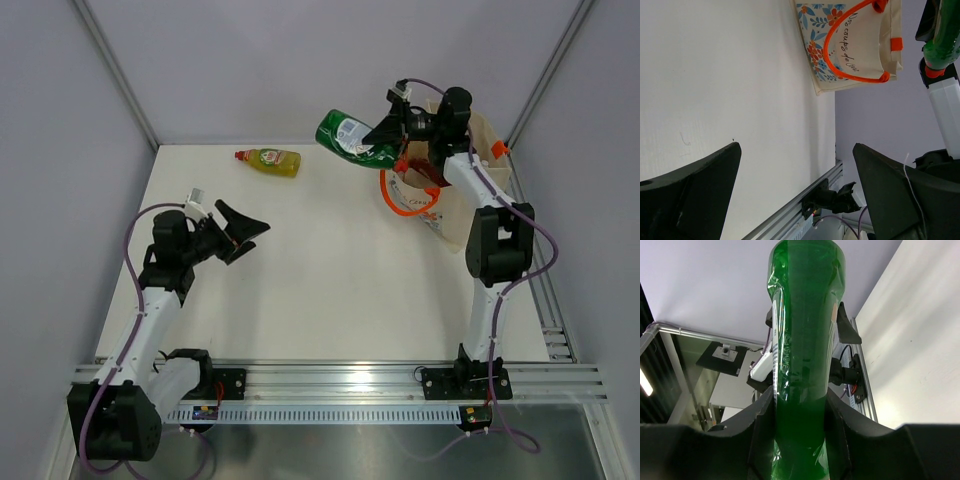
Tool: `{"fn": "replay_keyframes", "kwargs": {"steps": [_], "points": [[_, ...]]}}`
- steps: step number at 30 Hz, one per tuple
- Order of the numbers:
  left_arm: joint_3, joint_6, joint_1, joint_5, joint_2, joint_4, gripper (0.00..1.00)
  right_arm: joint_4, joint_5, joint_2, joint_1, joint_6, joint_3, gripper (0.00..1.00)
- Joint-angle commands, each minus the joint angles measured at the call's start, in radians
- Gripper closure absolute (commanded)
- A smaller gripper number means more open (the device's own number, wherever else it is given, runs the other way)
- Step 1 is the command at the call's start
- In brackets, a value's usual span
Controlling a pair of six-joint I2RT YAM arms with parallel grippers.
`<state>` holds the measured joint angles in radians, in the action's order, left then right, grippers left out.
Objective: Place the personal care products into the canvas bag
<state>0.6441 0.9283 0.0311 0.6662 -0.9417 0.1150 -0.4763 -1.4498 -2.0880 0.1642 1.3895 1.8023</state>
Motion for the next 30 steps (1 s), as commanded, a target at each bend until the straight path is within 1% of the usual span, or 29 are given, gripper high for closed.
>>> {"fn": "replay_keyframes", "kwargs": {"steps": [1, 3, 4, 5, 7, 10, 14, 16, 17, 19, 20, 21, 22, 23, 24, 26, 27, 30], "points": [[0.055, 0.007, 0.009, 0.006, -0.011, -0.041, 0.01, -0.146, -0.024, 0.132, -0.07, 0.085, 0.037, 1.0], [0.058, 0.009, 0.012, 0.004, -0.019, -0.043, 0.01, -0.188, -0.024, 0.132, -0.104, 0.109, 0.029, 1.0], [0.058, 0.009, 0.013, 0.006, -0.02, -0.044, 0.01, -0.192, -0.027, 0.134, -0.144, 0.118, 0.029, 1.0], [0.058, 0.01, 0.015, 0.006, -0.025, -0.046, 0.01, -0.191, -0.027, 0.132, -0.156, 0.117, 0.031, 1.0], [0.057, 0.012, 0.018, 0.003, -0.026, -0.051, 0.01, -0.185, -0.032, 0.128, -0.242, 0.108, 0.032, 1.0], [0.054, 0.014, 0.021, 0.004, -0.026, -0.054, 0.01, -0.137, -0.043, 0.114, -0.326, 0.069, 0.029, 1.0], [0.049, 0.012, 0.023, 0.003, -0.034, -0.063, 0.01, -0.087, -0.05, 0.08, -0.397, 0.025, 0.038, 1.0], [0.051, 0.014, 0.023, 0.004, -0.043, -0.067, 0.01, -0.026, -0.044, 0.068, -0.417, -0.049, 0.052, 1.0], [0.052, 0.014, 0.024, 0.007, -0.045, -0.069, 0.01, 0.069, -0.04, 0.063, -0.429, -0.084, 0.066, 1.0], [0.054, 0.012, 0.024, 0.007, -0.049, -0.072, 0.01, 0.236, -0.014, 0.06, -0.437, -0.287, 0.116, 1.0], [0.055, 0.01, 0.024, 0.006, -0.051, -0.071, 0.01, 0.518, 0.002, 0.059, -0.442, -0.391, 0.149, 1.0], [0.057, 0.012, 0.024, 0.007, -0.052, -0.071, 0.01, 0.694, 0.053, 0.052, -0.442, -0.673, 0.198, 1.0], [0.057, 0.01, 0.024, 0.007, -0.052, -0.071, 0.01, 0.869, 0.084, 0.043, -0.44, -0.814, 0.309, 1.0], [0.057, 0.009, 0.026, 0.006, -0.051, -0.069, 0.01, 1.076, 0.112, 0.02, -0.439, -0.91, 0.348, 1.0], [0.055, 0.009, 0.026, 0.006, -0.051, -0.071, 0.01, 1.123, 0.155, 0.016, -0.442, -1.019, 0.371, 1.0], [0.051, 0.007, 0.027, 0.004, -0.052, -0.071, 0.01, 1.189, 0.19, 0.017, -0.445, -1.073, 0.379, 1.0], [0.048, 0.007, 0.027, 0.003, -0.052, -0.071, 0.01, 1.212, 0.239, 0.02, -0.446, -1.134, 0.381, 1.0], [0.045, 0.009, 0.029, 0.004, -0.054, -0.071, 0.01, 1.243, 0.311, 0.057, -0.448, -1.21, 0.349, 1.0]]}}
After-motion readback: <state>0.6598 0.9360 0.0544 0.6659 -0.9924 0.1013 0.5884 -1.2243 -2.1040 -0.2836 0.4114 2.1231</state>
